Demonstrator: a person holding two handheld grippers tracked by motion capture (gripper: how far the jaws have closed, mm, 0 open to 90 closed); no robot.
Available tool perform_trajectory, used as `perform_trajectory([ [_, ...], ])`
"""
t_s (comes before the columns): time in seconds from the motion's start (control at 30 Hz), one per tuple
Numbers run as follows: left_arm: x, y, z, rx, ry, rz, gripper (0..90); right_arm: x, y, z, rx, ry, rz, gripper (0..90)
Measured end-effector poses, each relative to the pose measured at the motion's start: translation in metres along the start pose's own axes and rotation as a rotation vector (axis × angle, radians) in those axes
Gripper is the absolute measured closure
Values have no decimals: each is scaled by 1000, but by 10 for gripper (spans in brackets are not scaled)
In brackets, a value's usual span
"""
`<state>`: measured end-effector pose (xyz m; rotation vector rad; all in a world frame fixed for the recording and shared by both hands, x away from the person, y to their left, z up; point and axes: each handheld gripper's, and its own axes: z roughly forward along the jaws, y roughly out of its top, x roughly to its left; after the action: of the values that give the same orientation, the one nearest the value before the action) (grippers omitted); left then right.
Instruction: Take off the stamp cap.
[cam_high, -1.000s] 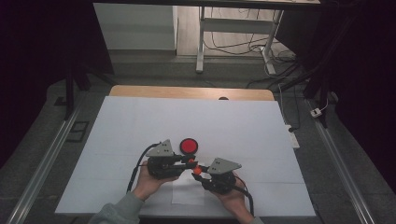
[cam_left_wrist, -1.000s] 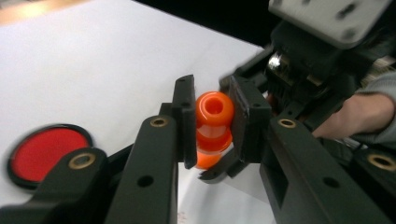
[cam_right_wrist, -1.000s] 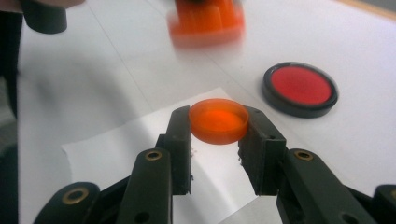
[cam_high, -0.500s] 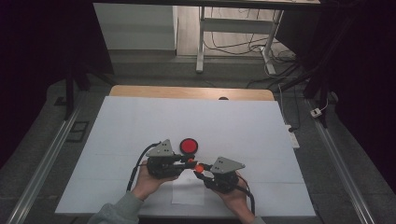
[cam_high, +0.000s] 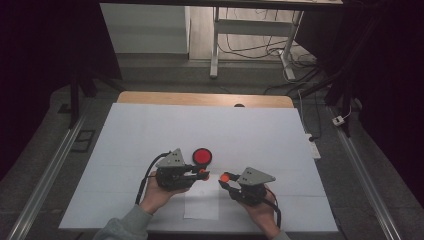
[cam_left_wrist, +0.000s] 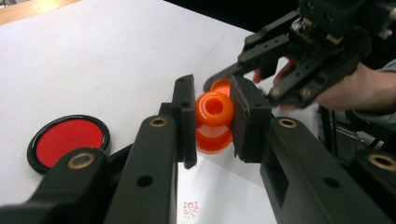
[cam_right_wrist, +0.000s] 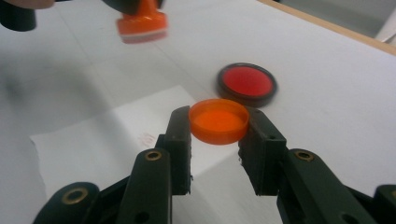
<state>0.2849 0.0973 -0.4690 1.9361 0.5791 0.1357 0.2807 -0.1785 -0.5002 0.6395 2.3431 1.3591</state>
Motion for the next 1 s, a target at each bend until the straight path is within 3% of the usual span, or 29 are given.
perform_trajectory([
  [0.3,1,0,-1,8,13,-1,731,-14,-12,-20,-9,-42,13,648],
  [0.73,3,0,-4,18,34,4,730,-22,-24,-36,-3,-75,27,648],
  [1.0,7,-1,-8,14,70,-4,730,-37,-31,-57,-20,-126,58,647],
])
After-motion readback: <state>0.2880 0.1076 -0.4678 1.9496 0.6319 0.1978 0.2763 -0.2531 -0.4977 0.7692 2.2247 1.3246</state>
